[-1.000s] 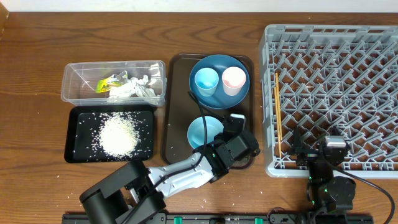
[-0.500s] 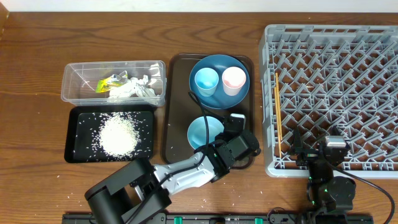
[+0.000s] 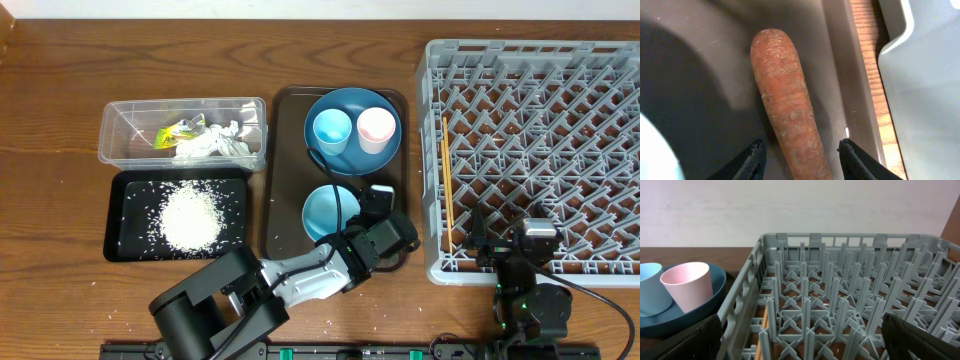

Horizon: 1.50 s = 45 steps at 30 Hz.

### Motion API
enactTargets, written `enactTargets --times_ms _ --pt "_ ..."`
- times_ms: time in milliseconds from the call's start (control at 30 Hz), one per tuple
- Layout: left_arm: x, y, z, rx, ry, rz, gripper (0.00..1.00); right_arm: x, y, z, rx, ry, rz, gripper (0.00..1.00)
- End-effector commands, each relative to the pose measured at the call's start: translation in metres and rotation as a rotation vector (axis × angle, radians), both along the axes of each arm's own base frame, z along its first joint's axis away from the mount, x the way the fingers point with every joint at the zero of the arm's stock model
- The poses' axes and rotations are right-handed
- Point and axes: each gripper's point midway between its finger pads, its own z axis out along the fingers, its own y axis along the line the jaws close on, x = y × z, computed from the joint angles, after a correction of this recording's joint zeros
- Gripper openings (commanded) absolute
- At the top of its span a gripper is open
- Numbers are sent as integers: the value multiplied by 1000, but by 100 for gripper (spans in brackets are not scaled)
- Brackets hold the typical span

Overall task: Sort waste into correct bins and load items into the dishwasher rack
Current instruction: 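Move the left gripper over the carrot and grasp it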

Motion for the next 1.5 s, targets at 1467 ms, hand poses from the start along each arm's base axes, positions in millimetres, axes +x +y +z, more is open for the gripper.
enactTargets --times_ms 1467 --pt "6 7 -5 67 -35 8 39 0 -1 -1 13 2 -7 99"
